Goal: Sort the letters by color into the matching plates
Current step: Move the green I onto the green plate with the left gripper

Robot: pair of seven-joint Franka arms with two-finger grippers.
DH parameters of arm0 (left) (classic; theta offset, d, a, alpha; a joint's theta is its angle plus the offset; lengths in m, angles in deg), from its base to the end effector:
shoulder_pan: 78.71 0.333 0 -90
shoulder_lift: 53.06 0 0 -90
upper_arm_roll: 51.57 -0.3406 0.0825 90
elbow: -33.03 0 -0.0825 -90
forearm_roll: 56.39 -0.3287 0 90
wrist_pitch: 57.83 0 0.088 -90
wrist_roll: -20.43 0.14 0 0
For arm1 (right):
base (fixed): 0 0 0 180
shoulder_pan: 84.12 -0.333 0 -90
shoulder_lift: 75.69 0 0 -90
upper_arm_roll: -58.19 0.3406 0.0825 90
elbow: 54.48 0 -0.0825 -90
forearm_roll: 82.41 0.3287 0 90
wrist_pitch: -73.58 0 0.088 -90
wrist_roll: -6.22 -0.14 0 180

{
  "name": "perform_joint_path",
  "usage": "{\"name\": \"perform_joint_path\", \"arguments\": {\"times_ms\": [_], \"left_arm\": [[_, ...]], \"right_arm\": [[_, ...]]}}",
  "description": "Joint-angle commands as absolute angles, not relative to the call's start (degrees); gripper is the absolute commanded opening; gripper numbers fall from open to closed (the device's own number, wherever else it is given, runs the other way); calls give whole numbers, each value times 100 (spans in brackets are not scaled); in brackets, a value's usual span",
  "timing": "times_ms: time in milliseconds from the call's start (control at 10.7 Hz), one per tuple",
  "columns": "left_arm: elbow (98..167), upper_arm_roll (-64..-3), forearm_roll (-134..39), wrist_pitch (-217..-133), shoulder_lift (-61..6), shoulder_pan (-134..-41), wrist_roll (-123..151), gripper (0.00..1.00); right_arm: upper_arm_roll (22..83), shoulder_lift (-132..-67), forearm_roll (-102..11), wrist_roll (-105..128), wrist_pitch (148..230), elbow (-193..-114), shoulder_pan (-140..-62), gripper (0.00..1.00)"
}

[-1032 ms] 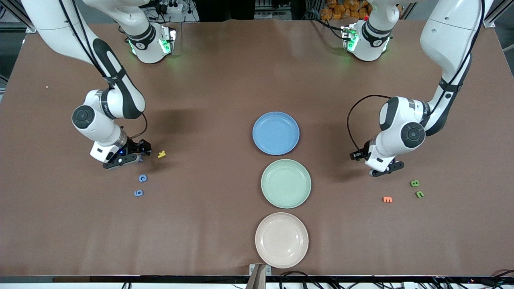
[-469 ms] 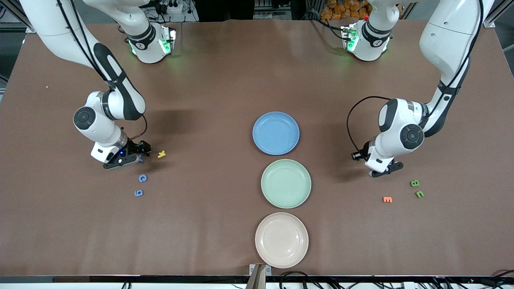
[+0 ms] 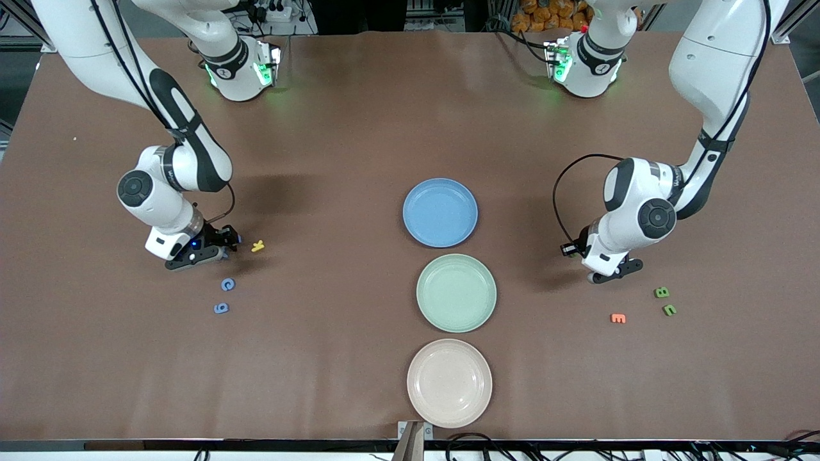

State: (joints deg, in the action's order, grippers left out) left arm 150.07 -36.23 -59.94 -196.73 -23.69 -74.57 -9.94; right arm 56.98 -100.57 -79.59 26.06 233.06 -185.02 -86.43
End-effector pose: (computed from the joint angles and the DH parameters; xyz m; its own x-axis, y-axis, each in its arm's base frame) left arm 0.5508 -0.1036 0.2203 0.9429 0.3012 -0.1422 0.3078 -0.9511 0.0265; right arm 0.5275 0.0084 0.2093 0.9460 0.3164 0.0706 0.3162 -0.9486 0.0131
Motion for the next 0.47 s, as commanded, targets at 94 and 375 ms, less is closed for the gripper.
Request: {"name": "perform_joint_path", "arguments": {"times_ms": [94, 375], "left_arm": [[14625, -3506, -6219, -19635, -2546, -7685, -1130, 0], [14159, -3418, -6167, -19635, -2669, -8265, -1209, 0]], "right_arm": [[5810, -10038, -8065, 2714, 23398, -18526, -8456, 68], [5810, -10038, -8065, 2714, 23407, -18517, -8456, 65]]}}
